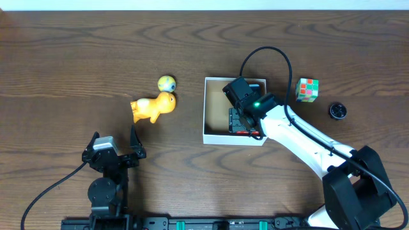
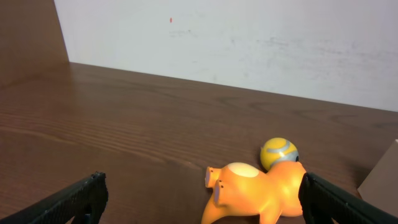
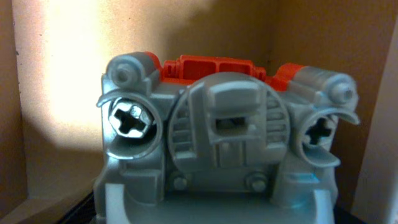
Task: Pack container
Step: 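Lower the toy robot into the box's right side with the right gripper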
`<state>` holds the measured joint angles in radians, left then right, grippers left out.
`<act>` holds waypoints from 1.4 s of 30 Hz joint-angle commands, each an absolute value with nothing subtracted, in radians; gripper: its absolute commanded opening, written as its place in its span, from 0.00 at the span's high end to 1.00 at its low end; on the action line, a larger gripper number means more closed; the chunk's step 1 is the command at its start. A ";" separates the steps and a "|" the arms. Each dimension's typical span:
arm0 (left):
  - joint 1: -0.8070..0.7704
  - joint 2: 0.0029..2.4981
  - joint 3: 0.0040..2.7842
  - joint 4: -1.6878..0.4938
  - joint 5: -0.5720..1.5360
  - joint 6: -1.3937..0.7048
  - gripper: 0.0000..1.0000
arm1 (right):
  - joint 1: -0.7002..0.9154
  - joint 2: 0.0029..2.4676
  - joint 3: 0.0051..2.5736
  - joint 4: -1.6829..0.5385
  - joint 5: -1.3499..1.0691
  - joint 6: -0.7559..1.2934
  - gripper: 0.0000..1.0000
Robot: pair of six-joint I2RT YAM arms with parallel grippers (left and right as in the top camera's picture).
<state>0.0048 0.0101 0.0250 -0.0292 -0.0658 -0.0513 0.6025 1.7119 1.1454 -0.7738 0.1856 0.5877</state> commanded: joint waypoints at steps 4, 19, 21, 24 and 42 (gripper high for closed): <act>0.008 0.005 0.004 -0.066 -0.075 -0.045 0.02 | 0.610 1.715 1.163 -0.770 0.172 0.578 0.24; 0.008 0.005 0.004 -0.066 -0.075 -0.045 0.02 | 0.610 1.715 1.163 -0.766 0.172 0.567 0.14; 0.008 0.005 0.004 -0.067 -0.075 -0.045 0.02 | 0.610 1.715 1.164 -0.756 0.171 0.552 0.17; 0.008 0.005 0.004 -0.067 -0.075 -0.045 0.02 | 0.610 1.715 1.170 -0.752 0.172 0.552 0.20; 0.008 0.005 0.004 -0.066 -0.075 -0.045 0.02 | 0.610 1.715 1.288 -0.905 0.231 0.518 0.21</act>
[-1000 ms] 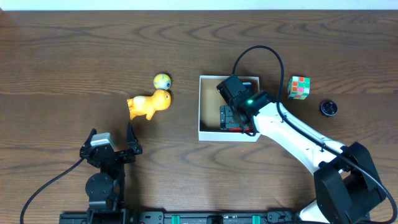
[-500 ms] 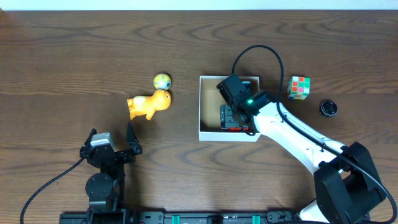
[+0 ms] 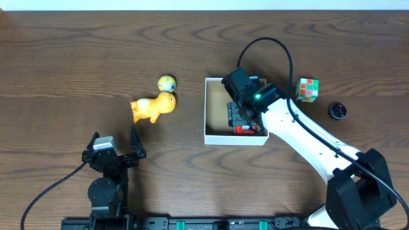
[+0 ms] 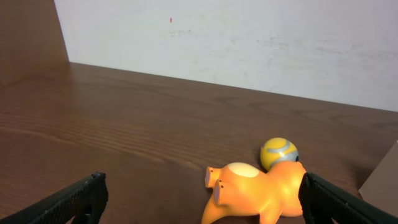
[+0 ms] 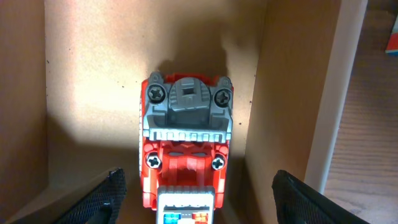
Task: Pack container
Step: 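Lower the toy robot into the box's right side with the right gripper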
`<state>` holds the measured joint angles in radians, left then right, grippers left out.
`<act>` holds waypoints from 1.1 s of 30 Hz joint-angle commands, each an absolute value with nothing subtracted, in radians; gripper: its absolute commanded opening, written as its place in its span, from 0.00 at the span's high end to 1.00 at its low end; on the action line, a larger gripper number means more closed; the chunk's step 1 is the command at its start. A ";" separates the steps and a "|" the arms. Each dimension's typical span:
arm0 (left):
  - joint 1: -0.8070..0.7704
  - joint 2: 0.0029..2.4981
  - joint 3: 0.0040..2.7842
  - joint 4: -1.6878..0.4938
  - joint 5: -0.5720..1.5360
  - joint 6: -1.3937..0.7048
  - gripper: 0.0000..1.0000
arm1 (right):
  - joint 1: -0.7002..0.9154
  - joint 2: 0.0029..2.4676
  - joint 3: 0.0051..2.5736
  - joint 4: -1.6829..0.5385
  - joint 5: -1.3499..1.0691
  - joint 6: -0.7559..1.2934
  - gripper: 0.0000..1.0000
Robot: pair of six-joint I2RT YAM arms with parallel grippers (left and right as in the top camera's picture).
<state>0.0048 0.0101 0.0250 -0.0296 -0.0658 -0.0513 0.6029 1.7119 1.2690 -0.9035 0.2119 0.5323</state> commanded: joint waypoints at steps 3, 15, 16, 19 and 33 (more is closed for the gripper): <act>0.008 0.005 0.004 -0.066 -0.075 -0.045 0.02 | 0.611 1.715 1.288 -0.905 0.220 0.519 0.26; 0.008 0.005 0.004 -0.066 -0.075 -0.045 0.02 | 0.622 1.715 1.271 -0.902 0.221 0.538 0.34; 0.008 0.005 0.004 -0.066 -0.075 -0.045 0.02 | 0.622 1.715 1.265 -0.899 0.221 0.540 0.34; 0.008 0.005 0.004 -0.066 -0.075 -0.045 0.02 | 0.622 1.715 1.253 -0.898 0.221 0.546 0.41; 0.008 0.005 0.004 -0.066 -0.075 -0.045 0.02 | 0.622 1.719 1.245 -0.898 0.221 0.593 0.36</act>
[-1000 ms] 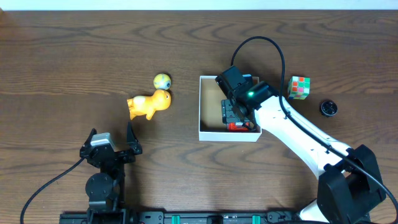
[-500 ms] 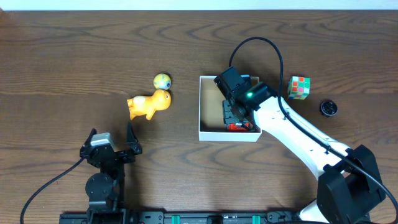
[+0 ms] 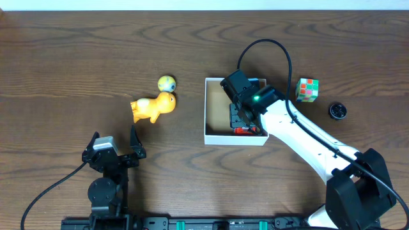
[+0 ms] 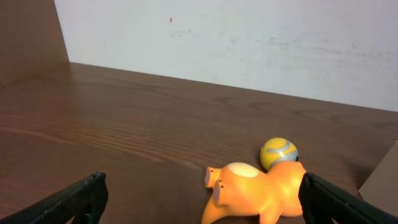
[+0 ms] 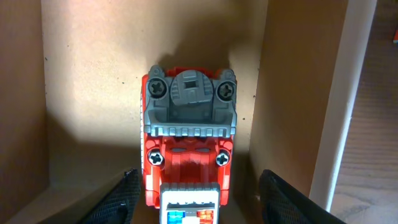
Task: Pack container
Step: 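Lower the toy robot into the box's right side with the right gripper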
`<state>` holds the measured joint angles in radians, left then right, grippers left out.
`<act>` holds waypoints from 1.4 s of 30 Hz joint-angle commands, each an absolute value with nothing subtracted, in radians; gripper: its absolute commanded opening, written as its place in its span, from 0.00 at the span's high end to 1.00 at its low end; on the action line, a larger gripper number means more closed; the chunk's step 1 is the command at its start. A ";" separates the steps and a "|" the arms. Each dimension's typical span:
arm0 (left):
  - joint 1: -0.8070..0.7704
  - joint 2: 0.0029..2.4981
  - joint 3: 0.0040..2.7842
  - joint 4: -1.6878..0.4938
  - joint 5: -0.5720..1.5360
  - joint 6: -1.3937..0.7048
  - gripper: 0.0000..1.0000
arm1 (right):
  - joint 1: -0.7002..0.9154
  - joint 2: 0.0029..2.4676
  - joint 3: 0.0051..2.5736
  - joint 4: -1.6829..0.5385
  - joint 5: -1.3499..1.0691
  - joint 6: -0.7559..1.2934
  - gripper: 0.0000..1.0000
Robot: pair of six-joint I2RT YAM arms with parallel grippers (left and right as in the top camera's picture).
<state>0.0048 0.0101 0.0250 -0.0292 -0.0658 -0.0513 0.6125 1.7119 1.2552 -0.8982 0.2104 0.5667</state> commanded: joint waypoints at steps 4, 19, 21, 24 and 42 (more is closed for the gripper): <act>0.008 0.005 0.004 -0.066 -0.075 -0.045 0.02 | 0.622 1.732 1.229 -0.893 0.221 0.608 0.35; 0.008 0.005 0.004 -0.066 -0.075 -0.045 0.02 | 0.623 1.764 1.209 -0.880 0.220 0.625 0.48; 0.008 0.005 0.004 -0.066 -0.075 -0.045 0.02 | 0.623 1.764 1.202 -0.875 0.220 0.629 0.49; 0.008 0.005 0.004 -0.066 -0.075 -0.045 0.02 | 0.623 1.764 1.201 -0.876 0.220 0.632 0.54; 0.008 0.005 0.004 -0.066 -0.075 -0.045 0.02 | 0.620 1.764 1.202 -0.907 0.267 0.628 0.55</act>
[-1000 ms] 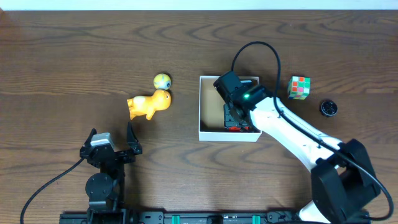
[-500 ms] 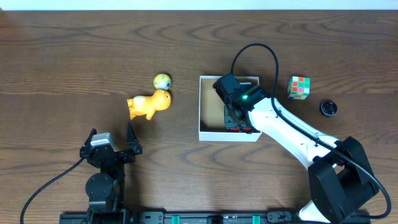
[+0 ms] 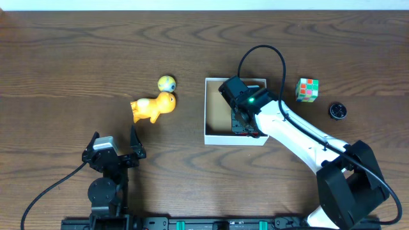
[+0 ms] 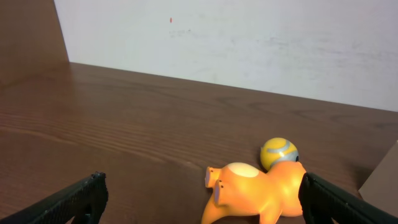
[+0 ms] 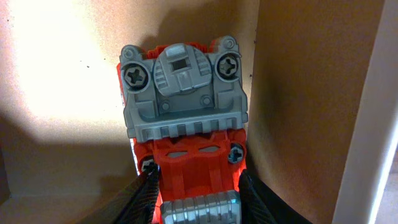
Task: Pack container
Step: 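Lower the toy robot into the box's right side with the right gripper, then open the right gripper and withdraw it toward the Rubik's cube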
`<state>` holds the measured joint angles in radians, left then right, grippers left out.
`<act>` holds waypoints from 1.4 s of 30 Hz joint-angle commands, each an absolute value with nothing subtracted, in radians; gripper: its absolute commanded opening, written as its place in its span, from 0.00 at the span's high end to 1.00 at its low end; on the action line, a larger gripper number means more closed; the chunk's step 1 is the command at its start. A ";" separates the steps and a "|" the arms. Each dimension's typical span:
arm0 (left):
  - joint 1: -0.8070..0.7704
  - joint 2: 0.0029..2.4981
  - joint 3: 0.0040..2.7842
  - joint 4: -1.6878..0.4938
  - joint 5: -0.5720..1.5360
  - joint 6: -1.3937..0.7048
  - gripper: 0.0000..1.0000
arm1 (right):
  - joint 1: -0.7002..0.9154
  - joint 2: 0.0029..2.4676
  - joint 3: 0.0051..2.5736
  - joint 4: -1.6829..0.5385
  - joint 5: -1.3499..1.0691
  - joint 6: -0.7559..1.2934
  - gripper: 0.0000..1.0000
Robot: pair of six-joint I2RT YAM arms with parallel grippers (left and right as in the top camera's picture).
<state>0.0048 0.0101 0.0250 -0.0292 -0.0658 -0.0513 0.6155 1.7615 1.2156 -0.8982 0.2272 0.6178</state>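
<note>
A white cardboard box [image 3: 206,115] stands mid-table. Inside it, along the right wall, lies a red and grey toy truck [image 5: 183,99]. My right gripper [image 5: 198,186] reaches down into the box, its black fingers [image 5: 148,186] pressed against both sides of the truck's red body; overhead, the right gripper [image 3: 240,114] covers most of the truck. An orange toy animal [image 3: 153,107] and a yellow ball [image 3: 166,82] lie left of the box. My left gripper [image 4: 202,199] rests open near the front edge, pointing at the orange toy [image 4: 261,193].
A multicoloured puzzle cube [image 3: 307,90] and a small black round object [image 3: 337,110] sit right of the box. The yellow ball [image 4: 279,152] touches the orange toy's far side. The box's inner right wall [image 5: 298,93] stands close to the truck.
My right gripper has come lower over the truck, and its fingers, then spread apart from it, now press on its sides. The left arm and other objects are unchanged.
First the right wrist camera sat very close to the truck inside the box. Then the gripper was higher and wide open over the truck lying by the right wall. After that it was narrower and lower, and now grips the truck. The left arm stayed still.
</note>
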 commanded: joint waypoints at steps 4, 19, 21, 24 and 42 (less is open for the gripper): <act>0.008 0.005 0.004 -0.066 -0.075 -0.045 0.02 | 0.608 1.764 1.202 -0.913 0.267 0.628 0.56; 0.008 0.005 0.004 -0.066 -0.075 -0.045 0.02 | 0.585 1.763 1.208 -0.920 0.277 0.604 0.44; 0.008 0.005 0.004 -0.066 -0.075 -0.045 0.02 | 0.587 1.763 1.216 -0.920 0.277 0.596 0.38; 0.008 0.005 0.004 -0.066 -0.075 -0.045 0.02 | 0.588 1.761 1.233 -0.921 0.271 0.582 0.30; 0.008 0.005 0.004 -0.066 -0.075 -0.045 0.02 | 0.586 1.551 1.351 -0.929 0.215 0.445 0.01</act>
